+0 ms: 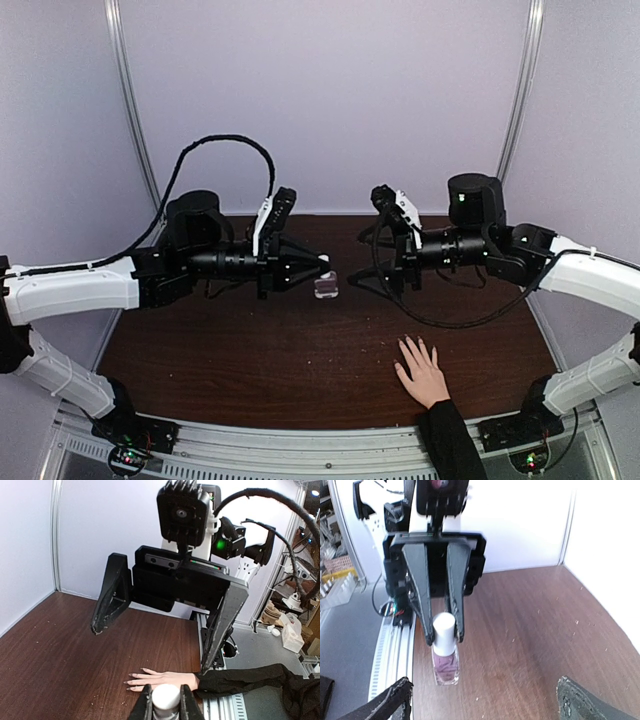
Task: Paint the nails
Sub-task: Pass from the right arm to the left, then pass from the left arm to the right
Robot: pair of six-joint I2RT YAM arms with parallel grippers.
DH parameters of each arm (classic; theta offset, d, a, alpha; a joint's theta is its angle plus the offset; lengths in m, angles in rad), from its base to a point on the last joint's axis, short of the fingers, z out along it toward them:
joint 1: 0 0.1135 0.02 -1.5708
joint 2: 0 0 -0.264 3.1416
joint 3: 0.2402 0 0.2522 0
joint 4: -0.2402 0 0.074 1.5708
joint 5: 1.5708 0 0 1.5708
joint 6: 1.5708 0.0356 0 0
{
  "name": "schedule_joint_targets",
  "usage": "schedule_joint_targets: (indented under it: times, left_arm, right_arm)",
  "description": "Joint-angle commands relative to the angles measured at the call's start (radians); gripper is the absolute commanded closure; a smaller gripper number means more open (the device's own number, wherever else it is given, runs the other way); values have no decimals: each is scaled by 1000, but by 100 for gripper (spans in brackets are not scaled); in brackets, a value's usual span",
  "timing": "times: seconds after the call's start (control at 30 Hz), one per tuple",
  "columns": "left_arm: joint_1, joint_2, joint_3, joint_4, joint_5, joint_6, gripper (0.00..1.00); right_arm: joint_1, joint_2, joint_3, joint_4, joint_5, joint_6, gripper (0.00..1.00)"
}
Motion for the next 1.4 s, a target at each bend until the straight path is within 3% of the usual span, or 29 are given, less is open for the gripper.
schedule_joint_targets:
  times: [0.0, 0.13, 0.23, 0.37, 0.93, 1.37]
  left_arm:
    - [-3, -48, 20, 109, -42, -24, 100]
    - [-2, -54, 4, 178, -55, -53, 100]
    - [-3, -45, 12, 188, -46, -59, 100]
    - [-3, -38, 13, 209, -47, -67, 100]
    - [-5, -20, -5, 309, -101, -112, 100]
    - [-6, -6, -8, 330, -97, -122, 100]
  right_arm:
    - [-4, -1, 0, 156, -17, 78, 0]
    - [-3, 37, 20, 168, -79, 138, 0]
    - [1, 66, 32, 167, -183, 88, 0]
    - [5, 71, -1, 278, -199, 121, 2]
    - [27, 136, 25, 345, -249, 210, 51]
    - [27, 151, 42, 363, -262, 233, 57]
